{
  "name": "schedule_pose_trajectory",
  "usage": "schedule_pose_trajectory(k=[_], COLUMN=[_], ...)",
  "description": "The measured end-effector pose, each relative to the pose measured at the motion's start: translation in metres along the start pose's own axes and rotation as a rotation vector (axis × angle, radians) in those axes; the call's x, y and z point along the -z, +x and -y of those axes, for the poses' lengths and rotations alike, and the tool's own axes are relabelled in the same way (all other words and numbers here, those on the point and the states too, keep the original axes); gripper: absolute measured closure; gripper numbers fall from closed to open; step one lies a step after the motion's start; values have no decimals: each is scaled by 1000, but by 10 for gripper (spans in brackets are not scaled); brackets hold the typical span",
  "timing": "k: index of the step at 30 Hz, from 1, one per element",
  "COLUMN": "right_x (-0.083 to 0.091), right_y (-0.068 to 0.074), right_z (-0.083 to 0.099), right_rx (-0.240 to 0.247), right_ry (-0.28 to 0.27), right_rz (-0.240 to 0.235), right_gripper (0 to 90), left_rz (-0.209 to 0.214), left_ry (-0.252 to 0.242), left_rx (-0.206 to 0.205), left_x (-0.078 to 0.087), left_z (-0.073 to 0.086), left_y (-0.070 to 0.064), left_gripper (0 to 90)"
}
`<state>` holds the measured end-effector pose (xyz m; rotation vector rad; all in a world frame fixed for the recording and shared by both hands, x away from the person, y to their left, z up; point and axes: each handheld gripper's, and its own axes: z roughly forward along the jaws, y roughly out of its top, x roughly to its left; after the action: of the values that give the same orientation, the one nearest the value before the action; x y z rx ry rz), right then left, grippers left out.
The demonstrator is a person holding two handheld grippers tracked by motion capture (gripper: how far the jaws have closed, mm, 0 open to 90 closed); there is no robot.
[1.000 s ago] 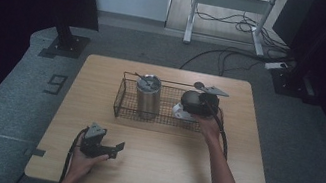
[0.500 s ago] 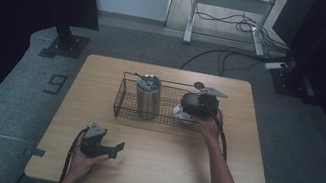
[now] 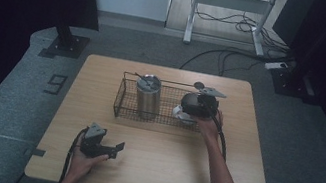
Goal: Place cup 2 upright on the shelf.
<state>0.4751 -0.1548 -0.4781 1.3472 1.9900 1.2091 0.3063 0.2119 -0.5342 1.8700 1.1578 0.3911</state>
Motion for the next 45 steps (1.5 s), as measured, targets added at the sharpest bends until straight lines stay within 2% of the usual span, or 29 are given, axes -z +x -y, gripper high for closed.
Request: schedule_pose_trajectory(k=[7, 19, 26, 36, 45], right_x=[-2, -4, -2, 9, 27], right_y=[-1, -1, 2, -2, -5], right_z=[2, 2, -2, -7, -10], right_rx=[-3, 3, 16, -20, -44], right_ry=[16, 32, 63, 23, -71], right_rz=[26, 26, 42, 29, -4], right_gripper=[56, 53, 42, 11, 10], left_rz=[1, 4, 9, 10, 8], left_ry=[2, 7, 11, 10, 9], left_rx=[-2, -4, -7, -8, -6], left_x=[-1, -1, -1, -1, -1], left_z=[0, 1, 1, 1, 1], left_y=[0, -1, -1, -2, -2], left_gripper=[49, 49, 49, 49, 49])
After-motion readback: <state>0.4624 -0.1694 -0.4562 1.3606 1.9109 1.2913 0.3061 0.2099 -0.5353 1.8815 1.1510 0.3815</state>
